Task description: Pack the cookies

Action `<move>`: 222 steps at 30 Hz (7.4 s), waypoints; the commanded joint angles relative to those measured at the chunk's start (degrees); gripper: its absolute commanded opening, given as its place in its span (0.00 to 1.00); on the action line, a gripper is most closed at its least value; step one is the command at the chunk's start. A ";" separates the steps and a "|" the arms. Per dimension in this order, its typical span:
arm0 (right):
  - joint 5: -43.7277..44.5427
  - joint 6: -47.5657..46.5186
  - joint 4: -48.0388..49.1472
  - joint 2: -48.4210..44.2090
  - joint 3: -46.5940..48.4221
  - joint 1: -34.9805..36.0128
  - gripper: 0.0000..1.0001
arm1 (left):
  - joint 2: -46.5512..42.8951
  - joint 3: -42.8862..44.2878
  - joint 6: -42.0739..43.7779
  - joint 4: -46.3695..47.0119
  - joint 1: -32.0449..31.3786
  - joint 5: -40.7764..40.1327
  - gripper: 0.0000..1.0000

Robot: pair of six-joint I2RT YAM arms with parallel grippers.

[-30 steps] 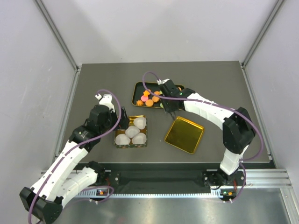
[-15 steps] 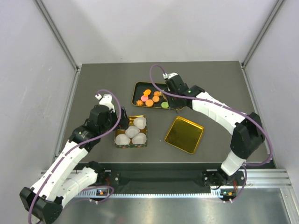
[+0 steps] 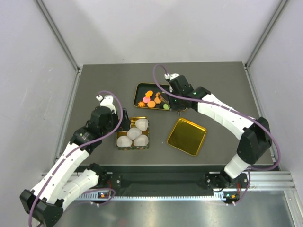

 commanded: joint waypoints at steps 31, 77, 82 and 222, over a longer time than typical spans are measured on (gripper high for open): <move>-7.59 6.35 4.49 10.01 12.11 24.59 0.31 | 2.85 30.24 -0.31 -6.03 0.24 -13.23 0.99; 0.84 4.68 3.17 -4.57 1.92 11.16 0.48 | 2.32 27.52 -0.66 -4.89 0.24 -11.12 0.99; 1.20 3.54 3.61 -1.95 1.30 8.42 0.48 | 2.32 26.91 -0.83 -4.89 0.24 -10.86 0.99; 1.46 6.44 1.41 -3.43 -3.80 21.95 0.42 | 3.20 22.16 -1.80 -2.43 0.24 -9.10 0.99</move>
